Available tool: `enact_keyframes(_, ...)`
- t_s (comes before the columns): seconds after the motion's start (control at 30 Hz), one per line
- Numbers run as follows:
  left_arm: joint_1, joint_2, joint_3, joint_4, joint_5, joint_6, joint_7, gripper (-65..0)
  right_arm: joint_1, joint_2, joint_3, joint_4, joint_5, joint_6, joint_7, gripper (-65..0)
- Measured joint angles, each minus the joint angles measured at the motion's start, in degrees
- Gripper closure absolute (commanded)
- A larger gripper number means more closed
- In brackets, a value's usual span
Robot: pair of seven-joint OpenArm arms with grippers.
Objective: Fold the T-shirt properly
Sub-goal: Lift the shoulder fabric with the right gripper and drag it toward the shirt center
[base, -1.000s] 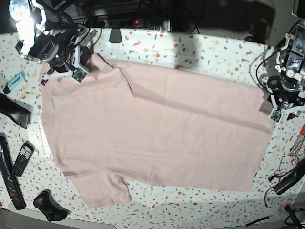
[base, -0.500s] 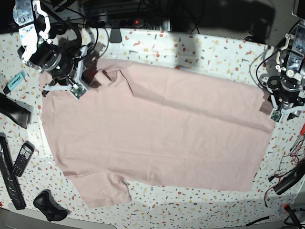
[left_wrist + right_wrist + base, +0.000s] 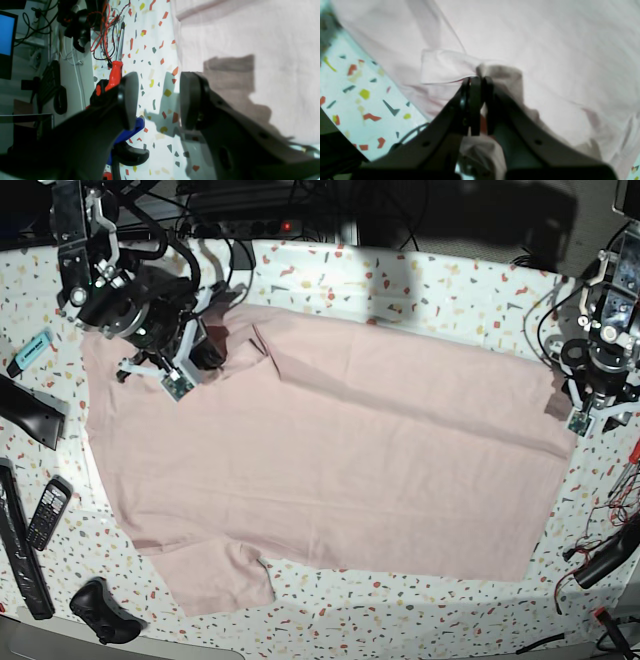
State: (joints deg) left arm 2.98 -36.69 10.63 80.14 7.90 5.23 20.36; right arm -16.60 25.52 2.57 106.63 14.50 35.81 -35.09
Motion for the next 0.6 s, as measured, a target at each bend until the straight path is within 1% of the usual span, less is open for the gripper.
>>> enact_keyframes(0.1,0.0,0.0,0.0,0.0,0.0,0.0,-0.3,-25.8,0.0,0.0,0.0,0.0,2.4,0.0,0.0,0.0)
enact_keyframes(0.23,0.0,0.0,0.0,0.0,0.0,0.0,-0.2,-25.8,0.0,0.0,0.0,0.0,9.1,0.2,0.0,0.0)
enact_keyframes(0.37,0.0,0.0,0.0,0.0,0.0,0.0,-0.2,-25.8,0.0,-0.2,0.0,0.0,13.0,0.2,0.0,0.0)
enact_keyframes(0.53,0.0,0.0,0.0,0.0,0.0,0.0,-0.2,-25.8,0.1,-2.9,0.0,0.0,18.4,0.2,0.2,0.0)
enact_keyframes(0.6,0.0,0.0,0.0,0.0,0.0,0.0,-0.2,-25.8,0.3,-4.9,0.0,0.0,19.0,0.2,0.2,0.0)
